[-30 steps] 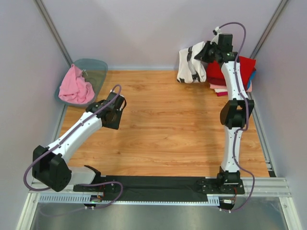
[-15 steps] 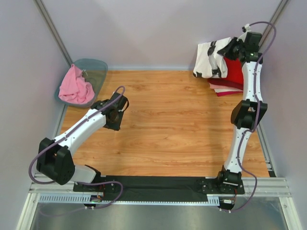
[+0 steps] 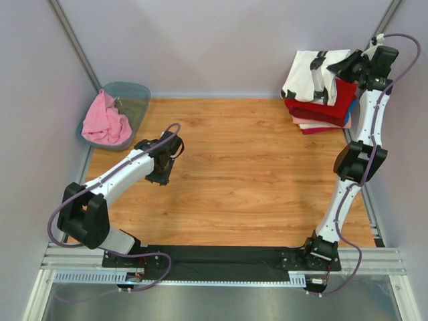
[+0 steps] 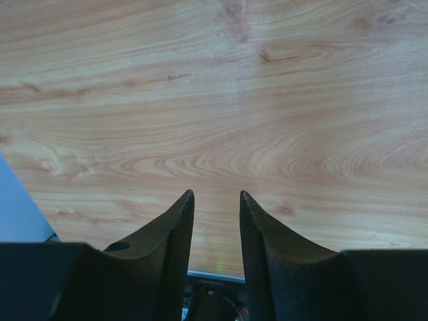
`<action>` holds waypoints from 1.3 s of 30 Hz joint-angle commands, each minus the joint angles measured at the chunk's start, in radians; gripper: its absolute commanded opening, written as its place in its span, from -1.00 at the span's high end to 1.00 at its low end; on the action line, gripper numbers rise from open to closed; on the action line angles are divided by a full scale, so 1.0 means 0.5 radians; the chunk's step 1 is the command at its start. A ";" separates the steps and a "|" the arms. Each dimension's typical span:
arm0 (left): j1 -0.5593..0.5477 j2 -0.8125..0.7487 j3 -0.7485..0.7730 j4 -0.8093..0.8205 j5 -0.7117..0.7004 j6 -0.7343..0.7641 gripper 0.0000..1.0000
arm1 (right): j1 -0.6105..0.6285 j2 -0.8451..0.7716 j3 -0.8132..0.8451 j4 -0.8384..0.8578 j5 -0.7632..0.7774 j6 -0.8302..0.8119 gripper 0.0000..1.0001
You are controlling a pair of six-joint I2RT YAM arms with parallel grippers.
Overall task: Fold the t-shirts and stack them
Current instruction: Neatly place the folded tshirt to the corner
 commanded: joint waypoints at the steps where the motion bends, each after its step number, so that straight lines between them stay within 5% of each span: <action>1: -0.016 0.013 0.052 -0.026 -0.044 0.003 0.19 | -0.057 0.039 0.091 0.198 -0.091 0.063 0.99; 19: -0.049 0.087 0.055 -0.041 -0.056 0.003 0.21 | -0.266 0.469 0.137 0.308 -0.002 0.111 1.00; 39: -0.055 0.130 0.058 -0.044 -0.044 0.006 0.22 | -0.379 0.426 0.207 0.505 0.142 0.115 1.00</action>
